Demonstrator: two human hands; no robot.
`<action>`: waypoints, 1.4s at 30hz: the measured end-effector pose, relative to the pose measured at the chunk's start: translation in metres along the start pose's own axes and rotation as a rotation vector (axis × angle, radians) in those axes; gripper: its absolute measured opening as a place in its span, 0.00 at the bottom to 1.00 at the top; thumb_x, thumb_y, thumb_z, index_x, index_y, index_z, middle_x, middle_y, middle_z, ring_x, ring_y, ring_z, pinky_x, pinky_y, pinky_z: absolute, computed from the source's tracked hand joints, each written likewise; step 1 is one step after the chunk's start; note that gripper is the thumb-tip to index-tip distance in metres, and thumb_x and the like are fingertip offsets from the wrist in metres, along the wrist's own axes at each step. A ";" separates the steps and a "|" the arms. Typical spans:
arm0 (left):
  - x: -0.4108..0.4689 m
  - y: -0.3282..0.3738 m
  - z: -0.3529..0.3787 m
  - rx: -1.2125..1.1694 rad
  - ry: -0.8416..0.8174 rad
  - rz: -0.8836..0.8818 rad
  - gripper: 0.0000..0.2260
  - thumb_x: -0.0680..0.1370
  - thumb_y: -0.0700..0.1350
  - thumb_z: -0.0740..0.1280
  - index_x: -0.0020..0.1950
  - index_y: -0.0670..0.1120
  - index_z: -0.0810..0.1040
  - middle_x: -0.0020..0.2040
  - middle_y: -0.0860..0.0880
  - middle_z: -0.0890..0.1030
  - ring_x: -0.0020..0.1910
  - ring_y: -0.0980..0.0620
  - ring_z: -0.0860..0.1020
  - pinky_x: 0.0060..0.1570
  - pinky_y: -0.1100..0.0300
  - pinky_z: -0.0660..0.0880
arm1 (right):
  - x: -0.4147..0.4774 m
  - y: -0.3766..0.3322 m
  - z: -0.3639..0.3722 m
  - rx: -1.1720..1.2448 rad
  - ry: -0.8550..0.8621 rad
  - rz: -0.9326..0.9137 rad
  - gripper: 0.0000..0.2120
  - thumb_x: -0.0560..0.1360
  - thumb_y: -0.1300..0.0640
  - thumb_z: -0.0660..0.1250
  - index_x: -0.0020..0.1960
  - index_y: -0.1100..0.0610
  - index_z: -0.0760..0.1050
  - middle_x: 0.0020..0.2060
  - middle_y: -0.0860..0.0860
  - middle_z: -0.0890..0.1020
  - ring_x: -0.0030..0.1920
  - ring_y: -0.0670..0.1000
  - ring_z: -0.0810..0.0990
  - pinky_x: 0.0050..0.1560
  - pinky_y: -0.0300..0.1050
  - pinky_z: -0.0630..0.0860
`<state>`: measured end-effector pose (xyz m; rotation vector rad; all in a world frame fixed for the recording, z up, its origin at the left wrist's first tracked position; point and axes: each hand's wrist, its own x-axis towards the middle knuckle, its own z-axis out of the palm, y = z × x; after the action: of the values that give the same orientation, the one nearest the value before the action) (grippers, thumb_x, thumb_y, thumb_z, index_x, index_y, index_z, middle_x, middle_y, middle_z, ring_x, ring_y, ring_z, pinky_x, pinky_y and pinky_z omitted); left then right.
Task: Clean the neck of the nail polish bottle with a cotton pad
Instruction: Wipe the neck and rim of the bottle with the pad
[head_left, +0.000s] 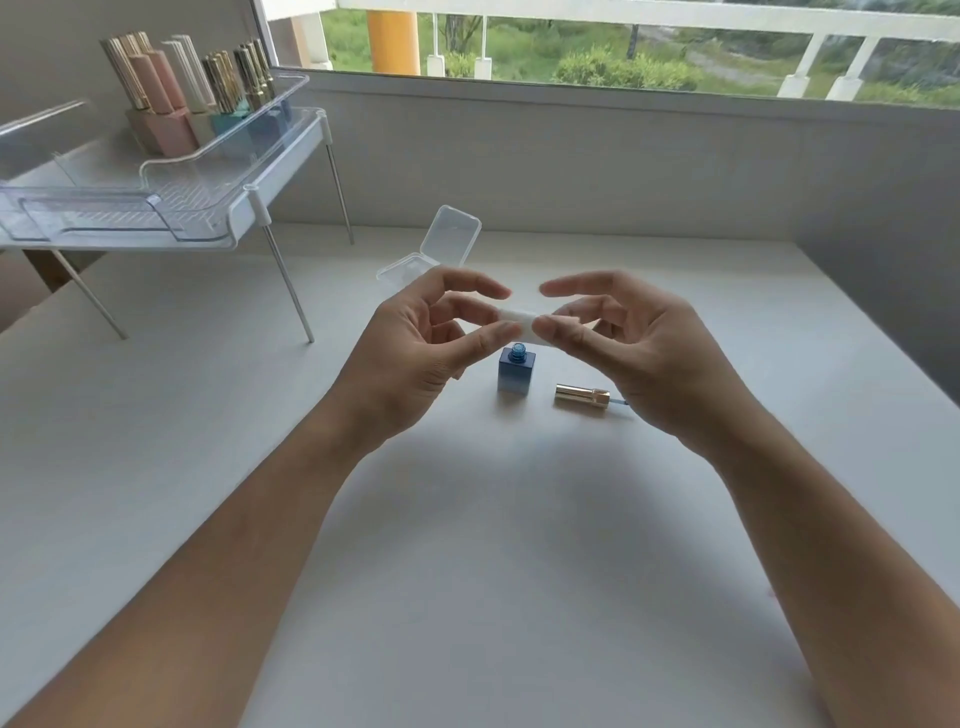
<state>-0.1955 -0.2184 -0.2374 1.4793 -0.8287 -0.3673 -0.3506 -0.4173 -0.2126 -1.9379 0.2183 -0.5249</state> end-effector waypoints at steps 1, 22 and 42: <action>0.000 0.000 0.000 0.006 0.001 0.007 0.12 0.82 0.44 0.80 0.64 0.48 0.84 0.51 0.50 0.90 0.34 0.51 0.71 0.35 0.67 0.71 | 0.000 0.001 0.001 -0.021 -0.007 -0.009 0.12 0.79 0.43 0.80 0.60 0.44 0.89 0.50 0.49 0.90 0.53 0.68 0.84 0.54 0.61 0.83; -0.001 -0.023 0.003 0.416 -0.066 -0.100 0.11 0.79 0.51 0.82 0.59 0.54 0.89 0.48 0.67 0.88 0.27 0.57 0.75 0.32 0.68 0.71 | 0.004 0.026 -0.002 -0.392 0.131 -0.015 0.01 0.81 0.48 0.77 0.52 0.43 0.87 0.38 0.37 0.81 0.36 0.46 0.70 0.36 0.32 0.69; 0.000 -0.025 0.008 0.380 0.090 0.058 0.08 0.78 0.50 0.83 0.54 0.53 0.89 0.49 0.61 0.90 0.29 0.58 0.69 0.34 0.70 0.69 | 0.003 0.028 0.012 -0.358 0.075 -0.101 0.11 0.83 0.55 0.77 0.61 0.41 0.91 0.49 0.41 0.85 0.39 0.64 0.72 0.41 0.39 0.72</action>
<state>-0.1948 -0.2268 -0.2620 1.8036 -0.9006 -0.0997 -0.3397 -0.4205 -0.2411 -2.2882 0.2781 -0.6604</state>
